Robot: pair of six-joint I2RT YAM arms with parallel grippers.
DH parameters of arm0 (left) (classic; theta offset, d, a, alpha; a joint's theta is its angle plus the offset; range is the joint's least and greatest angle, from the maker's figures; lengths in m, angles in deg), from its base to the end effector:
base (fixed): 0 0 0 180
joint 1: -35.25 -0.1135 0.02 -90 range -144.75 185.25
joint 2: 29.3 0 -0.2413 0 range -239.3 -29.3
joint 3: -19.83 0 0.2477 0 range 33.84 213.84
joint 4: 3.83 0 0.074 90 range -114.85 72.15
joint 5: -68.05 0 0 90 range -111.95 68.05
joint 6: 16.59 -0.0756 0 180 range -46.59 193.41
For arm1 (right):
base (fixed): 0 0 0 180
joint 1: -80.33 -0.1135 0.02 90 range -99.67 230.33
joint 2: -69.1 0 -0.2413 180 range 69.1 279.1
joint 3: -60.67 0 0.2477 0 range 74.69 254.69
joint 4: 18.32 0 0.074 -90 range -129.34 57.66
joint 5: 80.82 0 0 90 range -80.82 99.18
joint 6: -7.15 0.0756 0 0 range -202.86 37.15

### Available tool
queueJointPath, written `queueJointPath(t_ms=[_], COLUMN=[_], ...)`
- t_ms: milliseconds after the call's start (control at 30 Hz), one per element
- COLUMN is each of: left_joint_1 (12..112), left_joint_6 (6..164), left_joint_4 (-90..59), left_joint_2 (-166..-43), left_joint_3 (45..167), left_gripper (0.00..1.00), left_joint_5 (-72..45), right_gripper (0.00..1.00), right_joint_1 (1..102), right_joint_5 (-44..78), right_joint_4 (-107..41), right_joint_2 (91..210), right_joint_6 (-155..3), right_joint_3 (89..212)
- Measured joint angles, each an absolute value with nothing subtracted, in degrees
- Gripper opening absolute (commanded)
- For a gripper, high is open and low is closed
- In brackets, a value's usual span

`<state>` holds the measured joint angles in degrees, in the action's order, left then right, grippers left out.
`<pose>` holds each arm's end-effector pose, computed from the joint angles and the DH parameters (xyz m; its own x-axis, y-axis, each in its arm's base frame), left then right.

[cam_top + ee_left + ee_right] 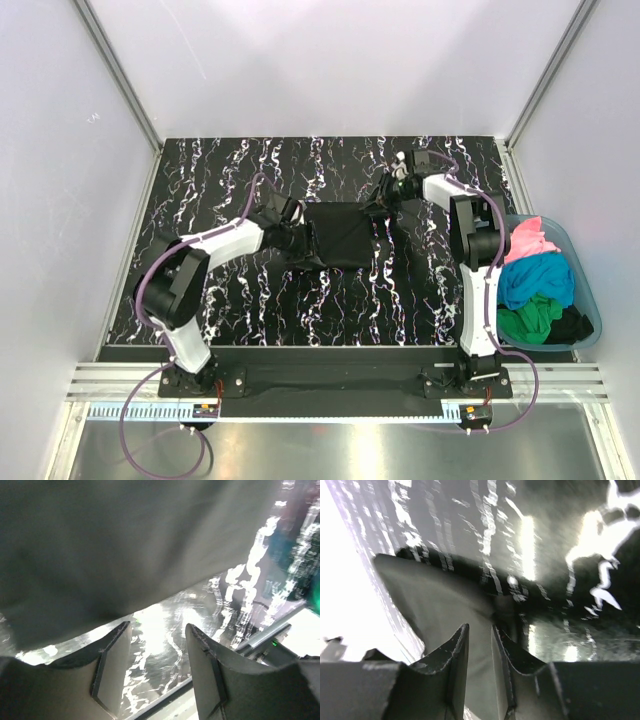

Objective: Fold and stack the t-shirts
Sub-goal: Fold the tshirt

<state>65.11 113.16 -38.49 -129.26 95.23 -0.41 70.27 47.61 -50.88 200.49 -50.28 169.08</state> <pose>0.2992 -0.2037 0.1242 -0.9732 -0.1271 -0.1917 0.0049 0.8218 -0.5697 0.4673 0.1306 0.0880 -0.9443 0.2608 -0.2010 0.0299 0.6758 0.7365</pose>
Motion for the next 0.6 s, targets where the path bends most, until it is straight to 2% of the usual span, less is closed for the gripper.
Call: queueJointPath(t_ms=[100,233,400,500,533,600], left_joint_1=[64.37,63.89,64.96,66.58,67.26,68.48], left_joint_6=[112.65,110.67,109.18,110.23,110.84,111.8], left_joint_4=[-45.01,-56.94,-60.33,-60.66,-60.46,-60.42], left_joint_2=[-130.44,-131.95,-132.1,-132.71,-133.44,-135.31], left_joint_3=[98.62,112.85,127.45,127.75,127.16,126.03], left_gripper=[0.52,0.53,0.47,0.43,0.42,0.43], left_joint_5=[-2.49,-8.72,-15.54,-18.01,-18.6,-20.04], right_gripper=[0.39,0.45,0.53,0.73,0.83,0.91], right_joint_1=[70.29,70.27,70.27,70.27,70.27,70.29], right_joint_5=[47.46,46.13,42.89,39.77,38.54,36.92], right_joint_4=[-51.89,-54.9,-59.54,-62.68,-63.62,-65.57], right_joint_2=[200.19,196.98,181.92,169.2,164.87,156.89], right_joint_6=[-50.63,-50.71,-48.33,-46.63,-46.17,-45.4], right_joint_3=[171.33,171.44,165.69,162.57,161.69,160.05])
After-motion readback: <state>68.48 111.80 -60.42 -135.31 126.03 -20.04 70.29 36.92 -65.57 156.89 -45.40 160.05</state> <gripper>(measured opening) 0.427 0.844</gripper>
